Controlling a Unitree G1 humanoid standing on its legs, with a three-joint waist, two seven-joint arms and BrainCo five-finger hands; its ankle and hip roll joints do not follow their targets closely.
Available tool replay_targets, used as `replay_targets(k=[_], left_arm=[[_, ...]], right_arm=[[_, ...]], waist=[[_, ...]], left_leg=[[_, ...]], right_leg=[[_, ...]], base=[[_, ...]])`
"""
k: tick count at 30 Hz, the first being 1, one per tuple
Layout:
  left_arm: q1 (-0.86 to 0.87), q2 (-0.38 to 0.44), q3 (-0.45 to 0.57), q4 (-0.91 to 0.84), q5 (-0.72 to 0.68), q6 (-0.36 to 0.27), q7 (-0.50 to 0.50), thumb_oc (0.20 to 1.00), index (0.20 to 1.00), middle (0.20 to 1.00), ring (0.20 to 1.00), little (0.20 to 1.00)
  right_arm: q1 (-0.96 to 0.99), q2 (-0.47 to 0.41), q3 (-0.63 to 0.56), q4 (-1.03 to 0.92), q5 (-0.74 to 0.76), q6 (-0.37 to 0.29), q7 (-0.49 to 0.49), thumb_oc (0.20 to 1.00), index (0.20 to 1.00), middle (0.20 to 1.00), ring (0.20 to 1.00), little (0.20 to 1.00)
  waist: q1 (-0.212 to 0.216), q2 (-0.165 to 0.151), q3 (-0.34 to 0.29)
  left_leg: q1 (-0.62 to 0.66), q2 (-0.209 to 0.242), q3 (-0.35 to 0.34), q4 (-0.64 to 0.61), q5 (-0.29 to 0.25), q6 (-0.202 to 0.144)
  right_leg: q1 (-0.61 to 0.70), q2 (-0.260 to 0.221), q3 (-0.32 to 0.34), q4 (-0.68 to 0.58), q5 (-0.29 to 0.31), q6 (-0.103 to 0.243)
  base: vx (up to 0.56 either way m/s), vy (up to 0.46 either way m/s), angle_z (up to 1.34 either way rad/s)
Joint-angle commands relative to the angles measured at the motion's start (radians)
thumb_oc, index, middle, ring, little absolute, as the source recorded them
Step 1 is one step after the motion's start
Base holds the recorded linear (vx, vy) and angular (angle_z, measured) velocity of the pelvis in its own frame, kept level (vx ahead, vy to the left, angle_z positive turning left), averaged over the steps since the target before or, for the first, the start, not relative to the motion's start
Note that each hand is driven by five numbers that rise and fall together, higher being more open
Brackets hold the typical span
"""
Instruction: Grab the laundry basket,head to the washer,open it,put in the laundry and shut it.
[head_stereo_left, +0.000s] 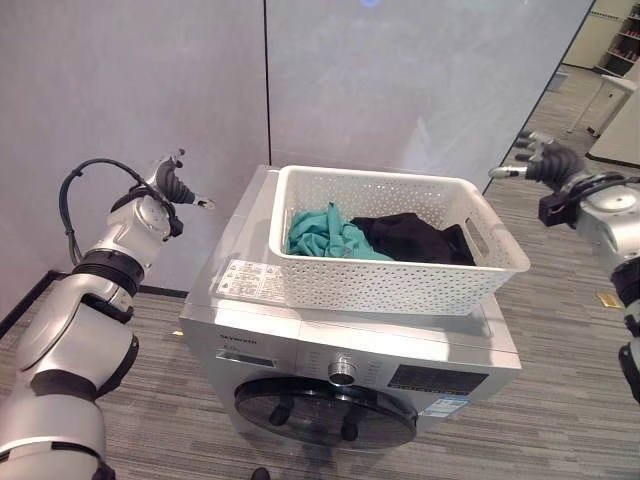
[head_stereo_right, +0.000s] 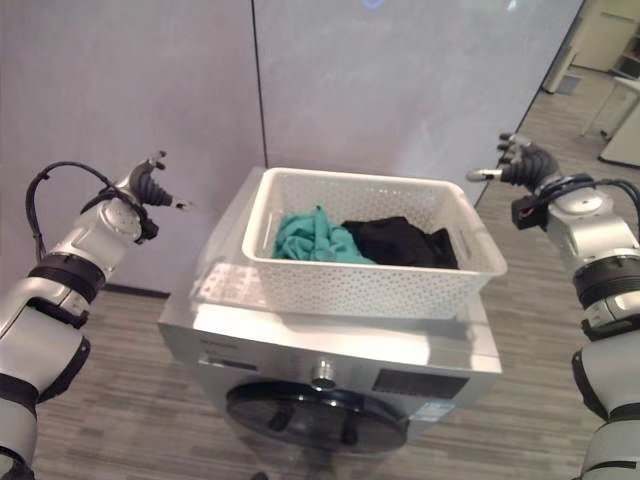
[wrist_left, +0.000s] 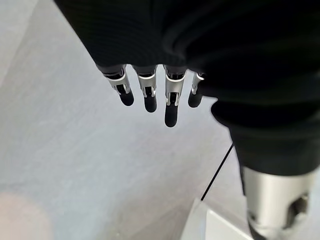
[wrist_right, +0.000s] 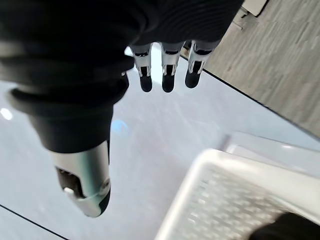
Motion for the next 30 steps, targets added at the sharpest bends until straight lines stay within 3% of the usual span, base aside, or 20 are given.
replay_targets(k=[1,3,4,8,9,12,14,16,19,22,23,25,27,29,30], left_arm=[[0.052,0.084,0.127,-0.207,0.021,-0.046,0.086,1.0,1.0,1.0,1.0,1.0],[0.263,0.143,0.307,-0.421,0.042,-0.066,0.095,1.0,1.0,1.0,1.0,1.0],[0.44,0.162,0.457,-0.549,0.056,-0.097,0.108,1.0,1.0,1.0,1.0,1.0],[0.779,0.12,0.735,-0.752,0.102,-0.148,0.147,1.0,1.0,1.0,1.0,1.0],[0.792,0.117,0.741,-0.761,0.104,-0.145,0.144,1.0,1.0,1.0,1.0,1.0],[1.031,-0.008,0.913,-0.841,0.073,-0.177,0.146,1.0,1.0,1.0,1.0,1.0],[1.172,-0.157,0.965,-0.809,0.005,-0.2,0.144,1.0,1.0,1.0,1.0,1.0],[1.198,-0.202,0.959,-0.764,-0.025,-0.198,0.142,1.0,1.0,1.0,1.0,1.0],[1.186,-0.308,0.885,-0.549,-0.102,-0.179,0.174,1.0,1.0,1.0,1.0,1.0],[1.13,-0.366,0.819,-0.405,-0.17,-0.184,0.19,1.0,1.0,1.0,1.0,1.0],[1.129,-0.366,0.819,-0.402,-0.171,-0.186,0.19,1.0,1.0,1.0,1.0,1.0],[1.13,-0.402,0.769,-0.335,-0.165,-0.181,0.2,1.0,1.0,1.0,1.0,1.0],[1.135,-0.421,0.717,-0.272,-0.133,-0.171,0.206,1.0,1.0,1.0,1.0,1.0],[1.133,-0.441,0.672,-0.201,-0.134,-0.169,0.196,1.0,1.0,1.0,1.0,1.0],[1.125,-0.46,0.64,-0.139,-0.121,-0.156,0.189,1.0,1.0,1.0,1.0,1.0]], right_arm=[[0.131,-0.102,-0.182,-0.145,0.026,-0.102,-0.079,1.0,1.0,1.0,1.0,1.0],[0.399,-0.092,-0.421,-0.307,-0.009,-0.132,-0.113,1.0,1.0,1.0,1.0,1.0],[0.586,-0.051,-0.592,-0.406,-0.032,-0.164,-0.138,1.0,1.0,1.0,1.0,1.0],[0.861,0.022,-0.801,-0.487,-0.168,-0.189,-0.182,1.0,1.0,1.0,1.0,1.0],[0.869,0.023,-0.803,-0.494,-0.169,-0.186,-0.182,1.0,1.0,1.0,1.0,1.0],[1.009,0.123,-0.891,-0.546,-0.256,-0.194,-0.206,1.0,1.0,1.0,1.0,1.0],[1.07,0.227,-0.902,-0.554,-0.36,-0.194,-0.247,1.0,1.0,1.0,1.0,1.0],[1.088,0.265,-0.897,-0.553,-0.378,-0.195,-0.259,1.0,1.0,1.0,1.0,1.0],[1.126,0.38,-0.825,-0.524,-0.433,-0.175,-0.305,1.0,1.0,1.0,1.0,1.0],[1.137,0.452,-0.737,-0.483,-0.458,-0.176,-0.321,1.0,1.0,1.0,1.0,1.0],[1.136,0.452,-0.736,-0.482,-0.459,-0.177,-0.322,1.0,1.0,1.0,1.0,1.0],[1.164,0.5,-0.668,-0.453,-0.471,-0.182,-0.32,1.0,1.0,1.0,1.0,1.0],[1.197,0.543,-0.628,-0.428,-0.458,-0.184,-0.312,1.0,1.0,1.0,1.0,1.0],[1.205,0.578,-0.585,-0.353,-0.436,-0.185,-0.295,1.0,1.0,1.0,1.0,1.0],[1.198,0.6,-0.551,-0.268,-0.424,-0.173,-0.281,1.0,1.0,1.0,1.0,1.0]], waist=[[0.03,0.033,0.017],[0.03,0.036,0.019],[0.032,0.038,0.024],[0.042,0.041,0.034],[0.04,0.047,0.027],[0.046,0.049,0.035],[0.059,0.047,0.073],[0.061,0.049,0.082],[0.057,0.033,0.128],[0.016,0.005,0.134],[0.016,0.007,0.134],[0.0,0.014,0.133],[-0.018,0.021,0.125],[-0.038,0.041,0.112],[-0.063,0.062,0.094]], left_leg=[[0.096,0.073,0.028,0.038,-0.186,0.001],[0.096,0.074,0.03,0.036,-0.19,-0.001],[0.094,0.075,0.032,0.038,-0.19,-0.004],[0.075,0.088,0.026,0.051,-0.183,-0.013],[0.082,0.094,0.024,0.05,-0.196,-0.014],[0.064,0.107,0.017,0.062,-0.189,-0.023],[0.017,0.114,-0.002,0.093,-0.16,-0.031],[-0.001,0.12,-0.011,0.097,-0.153,-0.035],[-0.122,0.124,-0.006,0.136,-0.073,-0.047],[-0.131,0.15,0.14,0.299,-0.147,-0.023],[-0.136,0.153,0.139,0.311,-0.155,-0.023],[-0.11,0.189,0.177,0.515,-0.203,-0.023],[-0.083,0.186,0.162,0.615,-0.204,-0.025],[-0.015,0.16,0.137,0.601,-0.2,-0.039],[0.072,0.137,0.17,0.467,-0.244,-0.034]], right_leg=[[-0.044,-0.086,-0.034,0.037,-0.076,0.068],[-0.042,-0.081,-0.03,0.016,-0.07,0.066],[-0.043,-0.078,-0.024,0.0,-0.066,0.063],[-0.057,-0.062,-0.001,0.0,-0.077,0.049],[-0.051,-0.057,-0.001,0.0,-0.088,0.051],[-0.058,-0.037,0.007,0.0,-0.105,0.037],[-0.064,-0.025,-0.002,0.0,-0.107,0.017],[-0.068,-0.019,-0.013,0.0,-0.119,0.012],[-0.11,-0.033,-0.077,0.0,-0.119,0.001],[-0.162,-0.057,-0.136,0.0,-0.096,-0.01],[-0.161,-0.055,-0.136,0.0,-0.096,-0.01],[-0.168,-0.046,-0.16,0.0,-0.112,-0.022],[-0.175,-0.041,-0.187,0.0,-0.114,-0.028],[-0.179,-0.033,-0.21,0.0,-0.112,-0.026],[-0.189,-0.039,-0.228,0.0,-0.094,-0.004]], base=[[0.0,-0.044,-0.05],[0.01,-0.068,-0.06],[0.01,-0.093,-0.04],[-0.01,-0.102,-0.12],[-0.02,-0.103,-0.18],[-0.01,-0.144,-0.05],[-0.12,-0.213,0.07],[-0.11,-0.151,0.16],[-0.34,-0.174,0.7],[-0.25,-0.088,0.72],[-0.09,-0.047,1.17],[-0.1,-0.021,1.05],[-0.12,0.069,0.57],[-0.1,0.251,0.77],[-0.12,0.405,0.85]])
